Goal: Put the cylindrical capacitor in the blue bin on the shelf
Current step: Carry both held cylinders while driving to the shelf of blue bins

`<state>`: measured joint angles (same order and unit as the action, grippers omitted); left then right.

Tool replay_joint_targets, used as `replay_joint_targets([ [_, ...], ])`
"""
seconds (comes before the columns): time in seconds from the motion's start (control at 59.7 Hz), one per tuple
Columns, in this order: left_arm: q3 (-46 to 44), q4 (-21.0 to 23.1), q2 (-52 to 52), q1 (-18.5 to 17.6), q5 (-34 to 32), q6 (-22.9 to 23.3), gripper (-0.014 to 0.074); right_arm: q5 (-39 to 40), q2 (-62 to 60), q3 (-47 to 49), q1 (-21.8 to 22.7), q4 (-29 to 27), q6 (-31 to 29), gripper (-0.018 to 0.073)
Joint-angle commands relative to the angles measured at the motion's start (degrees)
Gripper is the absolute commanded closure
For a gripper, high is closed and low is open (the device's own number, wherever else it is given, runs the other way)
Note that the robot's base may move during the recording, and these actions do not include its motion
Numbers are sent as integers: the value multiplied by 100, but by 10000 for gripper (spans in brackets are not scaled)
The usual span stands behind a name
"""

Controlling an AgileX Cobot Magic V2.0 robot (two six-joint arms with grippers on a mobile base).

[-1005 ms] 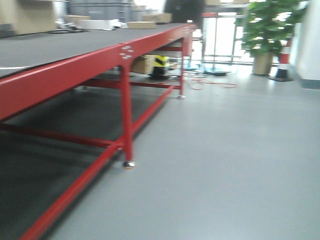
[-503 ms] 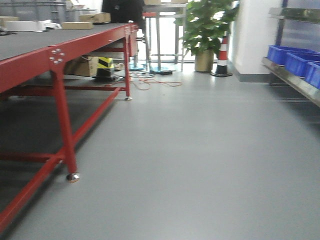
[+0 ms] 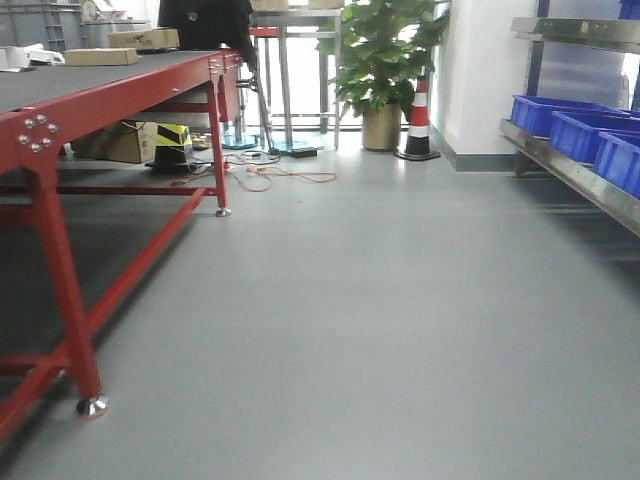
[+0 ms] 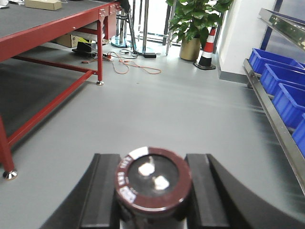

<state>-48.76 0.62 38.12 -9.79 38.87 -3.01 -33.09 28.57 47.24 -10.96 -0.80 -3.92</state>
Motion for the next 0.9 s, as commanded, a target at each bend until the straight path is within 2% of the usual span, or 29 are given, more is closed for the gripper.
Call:
replay_joint_targets([
  [0.0, -13, 11, -19, -29, -112, 2, 707, 215, -17, 4, -4, 80, 3, 585],
  [0.888, -13, 11, -19, -29, -124, 2, 707, 227, -17, 4, -4, 80, 3, 585],
])
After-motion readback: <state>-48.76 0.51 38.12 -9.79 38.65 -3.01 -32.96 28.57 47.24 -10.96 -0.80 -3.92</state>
